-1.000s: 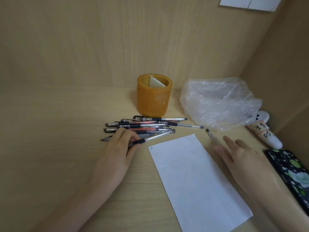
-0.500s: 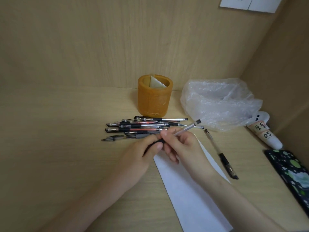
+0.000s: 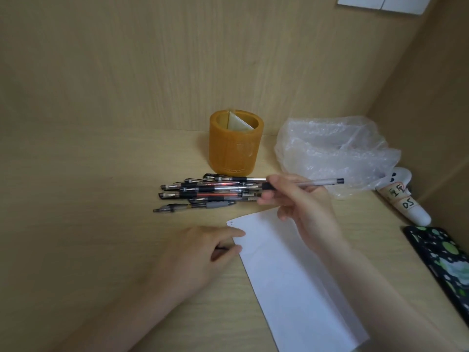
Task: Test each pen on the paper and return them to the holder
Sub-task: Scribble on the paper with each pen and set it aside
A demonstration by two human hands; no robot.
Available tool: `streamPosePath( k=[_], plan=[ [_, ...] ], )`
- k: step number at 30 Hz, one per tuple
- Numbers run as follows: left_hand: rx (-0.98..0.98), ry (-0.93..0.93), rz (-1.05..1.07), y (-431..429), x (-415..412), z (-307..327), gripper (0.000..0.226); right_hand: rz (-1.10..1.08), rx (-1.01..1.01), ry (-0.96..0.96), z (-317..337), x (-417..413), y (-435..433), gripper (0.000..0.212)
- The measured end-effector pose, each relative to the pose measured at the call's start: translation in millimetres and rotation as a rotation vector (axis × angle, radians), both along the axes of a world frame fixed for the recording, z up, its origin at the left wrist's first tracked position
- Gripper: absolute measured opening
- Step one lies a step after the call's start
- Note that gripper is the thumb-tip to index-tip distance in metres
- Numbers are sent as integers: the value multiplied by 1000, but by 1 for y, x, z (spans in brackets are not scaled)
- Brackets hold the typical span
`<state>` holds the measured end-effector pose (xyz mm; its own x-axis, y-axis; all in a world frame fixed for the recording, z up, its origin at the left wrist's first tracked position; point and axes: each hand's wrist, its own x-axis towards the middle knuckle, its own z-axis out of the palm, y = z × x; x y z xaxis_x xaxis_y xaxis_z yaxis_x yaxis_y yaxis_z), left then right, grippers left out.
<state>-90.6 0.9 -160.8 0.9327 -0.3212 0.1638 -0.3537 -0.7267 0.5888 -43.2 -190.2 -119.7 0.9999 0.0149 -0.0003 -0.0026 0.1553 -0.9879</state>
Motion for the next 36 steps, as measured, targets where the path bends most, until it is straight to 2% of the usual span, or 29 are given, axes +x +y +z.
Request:
streamPosePath(
  k=[4,10,17,36],
  plan=[
    [133,-74,-7,-4,0,-1,48,-17,-85,23,-14,9,19,37],
    [131,-90,14,-6,-1,-3,54,44,-109,-17,-29,5,39,23],
    [173,-81,33,-7,-2,-1,50,-107,-340,-137,-38,10,42,43],
    [174,-51,52,-7,-2,-2,52,-99,-402,-222,-50,12,42,45]
  ],
)
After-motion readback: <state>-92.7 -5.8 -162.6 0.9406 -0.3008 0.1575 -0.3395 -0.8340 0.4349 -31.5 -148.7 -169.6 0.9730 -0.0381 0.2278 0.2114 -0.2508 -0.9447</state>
